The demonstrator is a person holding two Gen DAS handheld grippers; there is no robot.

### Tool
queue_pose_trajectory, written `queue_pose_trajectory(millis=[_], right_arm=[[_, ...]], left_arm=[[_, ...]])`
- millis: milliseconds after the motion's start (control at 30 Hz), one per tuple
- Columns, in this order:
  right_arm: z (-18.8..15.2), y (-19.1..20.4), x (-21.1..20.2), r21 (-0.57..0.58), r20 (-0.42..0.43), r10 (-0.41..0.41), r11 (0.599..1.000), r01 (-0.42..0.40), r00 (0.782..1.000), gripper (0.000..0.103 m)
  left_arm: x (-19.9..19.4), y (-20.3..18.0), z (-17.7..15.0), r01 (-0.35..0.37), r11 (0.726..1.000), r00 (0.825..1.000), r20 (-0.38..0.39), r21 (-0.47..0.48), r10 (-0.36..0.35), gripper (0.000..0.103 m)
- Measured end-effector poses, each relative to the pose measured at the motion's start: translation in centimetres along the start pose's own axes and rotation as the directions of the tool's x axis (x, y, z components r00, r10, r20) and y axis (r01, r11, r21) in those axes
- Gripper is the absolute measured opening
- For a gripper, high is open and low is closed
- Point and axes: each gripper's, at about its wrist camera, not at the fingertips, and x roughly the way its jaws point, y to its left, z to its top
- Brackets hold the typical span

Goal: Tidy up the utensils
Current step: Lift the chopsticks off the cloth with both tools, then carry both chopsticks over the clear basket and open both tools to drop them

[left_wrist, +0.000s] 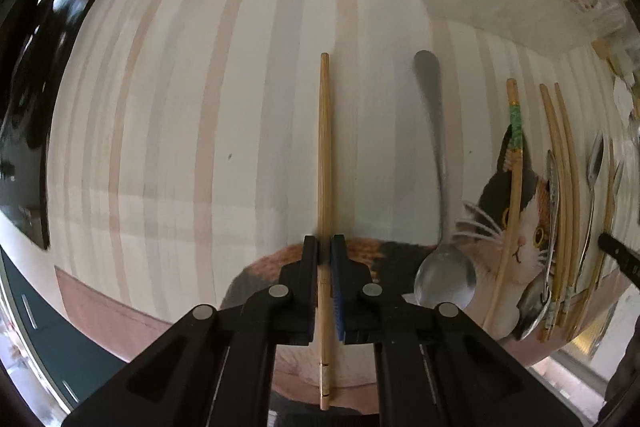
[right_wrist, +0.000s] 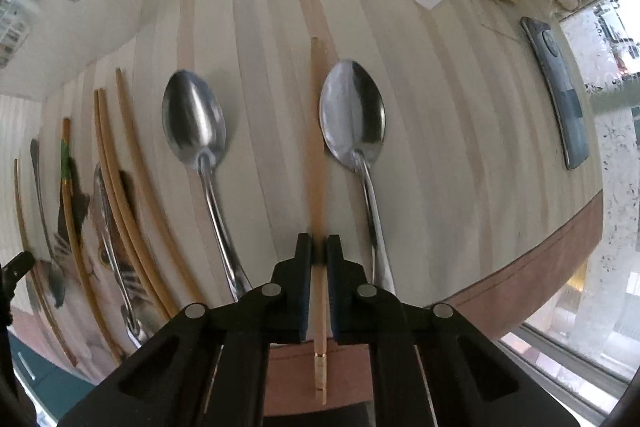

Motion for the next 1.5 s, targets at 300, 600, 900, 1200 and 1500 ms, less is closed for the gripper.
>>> queue_pose_trajectory(millis=[300, 600, 900, 1200, 1500], right_arm=[[1.4, -0.8, 0.6, -0.032, -0.044, 0.043, 0.999, -0.044, 0.998, 0.008], [3.2, 0.1, 1.0, -0.070, -0.055, 0.036, 0.997, -0.040, 0.998, 0.009], [1.2, -0.5, 0.4, -0.062, -0.010, 0.070, 0.996, -0.071, 0.997, 0.007], [3.2, -1.0, -5.4, -0.076, 0.111, 0.168, 0.984, -0.160, 0.979, 0.007], [6.2, -0.1, -14.8, -0.152, 0.260, 0.318, 0.946, -0.287, 0.912, 0.007]], left_arm=[[-0.7, 0.1, 0.6, 0.002, 1.000, 1.000, -0.008, -0.020, -0.002, 0.005], [0.6, 2.3, -0.2, 0.005, 0.998, 1.000, -0.006, -0.058, -0.006, 0.004], [-3.2, 2.3, -1.1, -0.059, 0.995, 0.993, 0.100, -0.074, 0.067, 0.004], [-12.3, 1.4, 0.2, -0.056, 0.995, 0.962, 0.262, -0.078, 0.074, 0.004], [-22.1, -1.5, 4.4, 0.084, 0.996, 0.909, 0.411, -0.001, -0.077, 0.004]])
